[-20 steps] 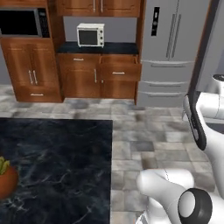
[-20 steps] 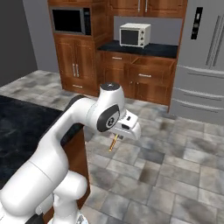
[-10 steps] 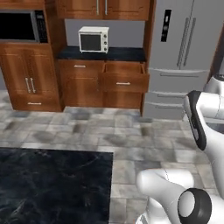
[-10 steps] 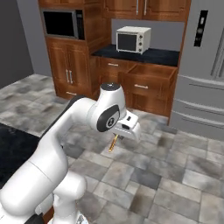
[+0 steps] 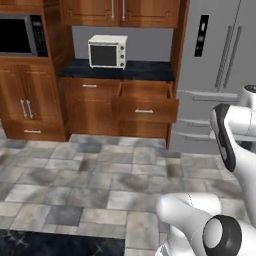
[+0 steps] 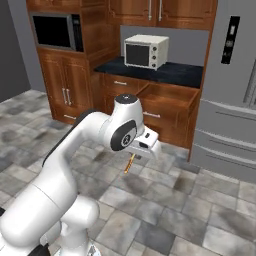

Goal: Organize the utensils by type. Pick up the wooden spoons from the counter and place them in the open cabinet. Then pick up the metallic utensils from the counter and place them in the open drawer.

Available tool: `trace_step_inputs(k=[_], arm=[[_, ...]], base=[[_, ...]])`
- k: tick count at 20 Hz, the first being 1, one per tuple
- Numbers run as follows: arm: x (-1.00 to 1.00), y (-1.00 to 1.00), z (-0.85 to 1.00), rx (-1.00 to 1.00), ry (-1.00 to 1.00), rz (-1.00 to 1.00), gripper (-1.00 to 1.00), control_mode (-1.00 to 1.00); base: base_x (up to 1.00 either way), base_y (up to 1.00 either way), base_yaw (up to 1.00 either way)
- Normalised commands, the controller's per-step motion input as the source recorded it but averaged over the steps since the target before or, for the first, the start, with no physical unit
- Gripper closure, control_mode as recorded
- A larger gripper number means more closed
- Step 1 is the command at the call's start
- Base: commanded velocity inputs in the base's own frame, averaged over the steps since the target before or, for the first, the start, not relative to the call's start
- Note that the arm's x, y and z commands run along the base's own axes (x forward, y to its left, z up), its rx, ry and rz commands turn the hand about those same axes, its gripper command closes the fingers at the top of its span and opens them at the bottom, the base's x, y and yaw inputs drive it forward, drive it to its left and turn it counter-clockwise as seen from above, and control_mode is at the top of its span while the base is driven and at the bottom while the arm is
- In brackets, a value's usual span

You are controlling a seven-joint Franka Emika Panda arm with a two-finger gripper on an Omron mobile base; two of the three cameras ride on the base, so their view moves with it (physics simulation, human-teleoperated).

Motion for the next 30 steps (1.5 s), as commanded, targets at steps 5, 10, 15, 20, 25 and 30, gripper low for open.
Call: trace_step_inputs(k=[5,10,15,20,25,30], arm=[[0.0,0.0,0.0,0.0,0.0,0.0,1.0,1.0],[0.0,0.0,0.0,0.0,0.0,0.0,1.0,1.0],[0.0,0.0,0.0,0.0,0.0,0.0,1.0,1.0],[0.0,0.0,0.0,0.0,0.0,0.0,1.0,1.0],[0.0,0.0,0.0,0.0,0.0,0.0,1.0,1.0],[0.0,0.0,0.0,0.0,0.0,0.0,1.0,1.0]], base=[[0.99,-0.31,0.21],[0.97,-0.26,0.28],[0.96,-0.21,0.33],[0.99,-0.1,0.35],[1.0,0.25,0.03],[0.87,0.51,-0.27]])
